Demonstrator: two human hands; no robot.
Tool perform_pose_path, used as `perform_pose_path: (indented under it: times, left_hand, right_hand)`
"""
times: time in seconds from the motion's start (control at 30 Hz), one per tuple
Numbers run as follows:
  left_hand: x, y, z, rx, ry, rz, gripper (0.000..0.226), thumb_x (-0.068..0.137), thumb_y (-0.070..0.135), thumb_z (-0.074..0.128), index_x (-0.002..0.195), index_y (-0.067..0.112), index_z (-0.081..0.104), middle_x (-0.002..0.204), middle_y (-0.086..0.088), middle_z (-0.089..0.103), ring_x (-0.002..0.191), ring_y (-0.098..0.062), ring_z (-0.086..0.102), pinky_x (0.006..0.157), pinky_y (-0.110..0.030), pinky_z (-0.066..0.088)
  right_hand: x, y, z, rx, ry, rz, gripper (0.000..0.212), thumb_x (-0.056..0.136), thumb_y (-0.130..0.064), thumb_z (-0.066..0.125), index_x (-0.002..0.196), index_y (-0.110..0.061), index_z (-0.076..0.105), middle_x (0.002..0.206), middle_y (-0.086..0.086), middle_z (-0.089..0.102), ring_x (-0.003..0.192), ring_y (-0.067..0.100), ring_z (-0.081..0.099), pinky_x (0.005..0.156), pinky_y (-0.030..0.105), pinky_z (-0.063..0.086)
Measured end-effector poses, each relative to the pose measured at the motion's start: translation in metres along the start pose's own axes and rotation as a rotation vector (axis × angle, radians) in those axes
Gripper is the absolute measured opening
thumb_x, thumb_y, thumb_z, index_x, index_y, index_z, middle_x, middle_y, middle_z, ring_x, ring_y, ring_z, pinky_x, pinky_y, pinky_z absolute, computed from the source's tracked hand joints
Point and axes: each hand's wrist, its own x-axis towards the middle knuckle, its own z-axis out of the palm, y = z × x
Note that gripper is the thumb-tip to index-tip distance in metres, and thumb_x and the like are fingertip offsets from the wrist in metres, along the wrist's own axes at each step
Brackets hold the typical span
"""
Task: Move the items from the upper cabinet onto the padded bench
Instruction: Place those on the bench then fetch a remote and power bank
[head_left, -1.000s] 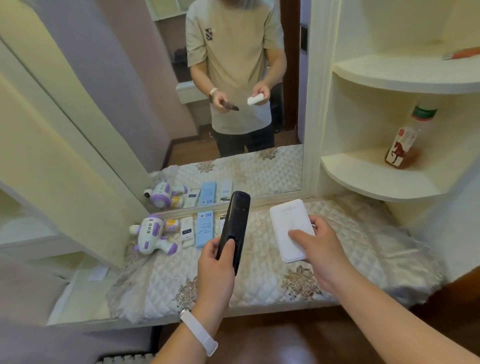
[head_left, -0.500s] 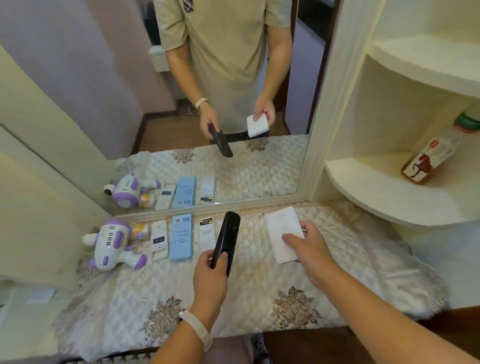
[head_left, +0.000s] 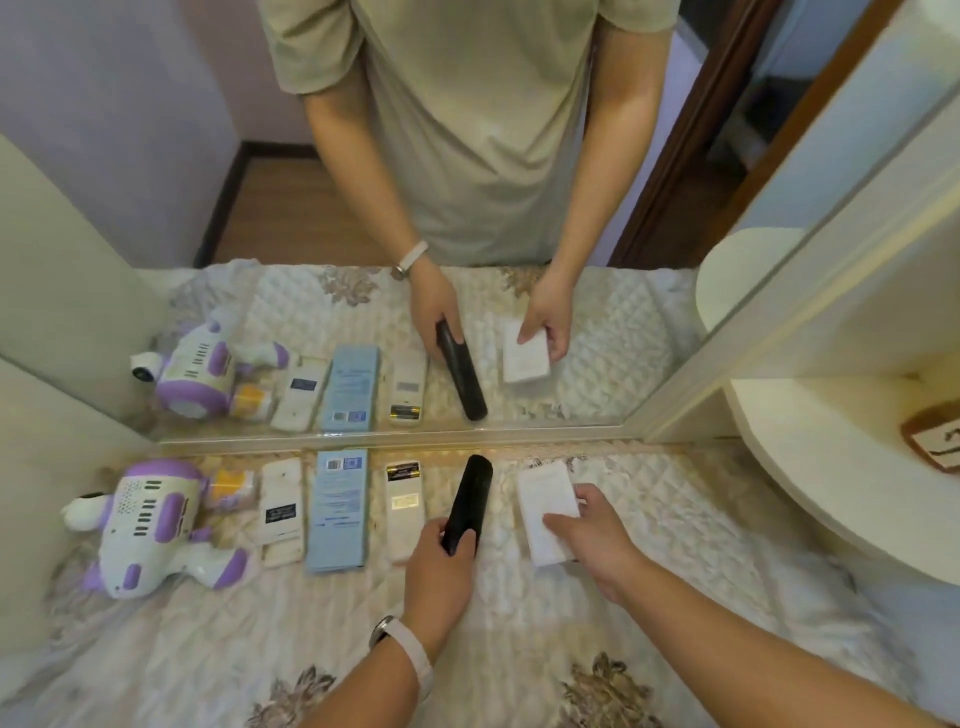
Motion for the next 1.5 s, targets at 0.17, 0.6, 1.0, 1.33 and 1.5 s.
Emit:
perform_pose_path:
  times: [0.17,0.6,1.0,1.33,1.5]
  left_hand:
    - [0.021,0.000,0.012,0.006,-0.027,-0.033,0.019,0.095,0.031,0.057,0.113,0.027,0.054,0.094,0.011,0.064,0.082,-0.002,0.059,0.061,-0.017,0.041]
    - [0.017,-0.001,0.014,0.158,-0.040,0.083,0.026,0.085,0.017,0.062,0.107,0.031,0.059,0.092,0.009,0.064,0.080,-0.002,0.061,0.064,-0.016,0.049]
    - [-0.034,0.030,-0.005,0.543,0.069,0.236,0.040,0.092,0.026,0.059,0.131,0.018,0.055,0.119,0.004,0.056,0.107,-0.013,0.052,0.084,-0.023,0.039]
    - [-0.113,0.022,-0.018,0.807,0.407,0.274,0.052,0.090,0.046,0.051,0.136,0.021,0.055,0.139,-0.004,0.055,0.126,-0.024,0.051,0.101,-0.040,0.045]
    - [-0.164,-0.003,-0.035,0.837,0.565,0.170,0.055,0.090,0.050,0.042,0.135,0.022,0.054,0.138,-0.005,0.055,0.125,-0.025,0.052,0.099,-0.045,0.046]
  right_hand:
    - [0.029,-0.003,0.010,-0.073,-0.007,0.050,0.038,0.086,-0.013,0.068,0.117,-0.019,0.048,0.110,0.004,0.061,0.096,0.024,0.063,0.078,0.044,0.059]
    - [0.050,0.002,0.015,-0.508,-0.031,-0.158,0.031,0.093,-0.023,0.058,0.122,-0.012,0.057,0.106,0.001,0.066,0.087,0.015,0.058,0.073,0.028,0.044]
    - [0.023,-0.016,-0.021,-0.774,-0.166,-0.463,0.046,0.097,-0.040,0.046,0.136,-0.017,0.051,0.130,0.003,0.055,0.116,0.019,0.054,0.091,0.031,0.044]
    - [-0.029,-0.043,-0.016,-1.114,-0.280,-1.124,0.045,0.095,-0.048,0.040,0.131,-0.025,0.053,0.127,-0.003,0.055,0.117,0.022,0.049,0.094,0.037,0.039]
    - [-0.055,-0.048,0.004,-1.189,-0.381,-1.400,0.054,0.086,-0.049,0.032,0.118,-0.018,0.063,0.117,0.005,0.064,0.106,0.029,0.058,0.087,0.041,0.047]
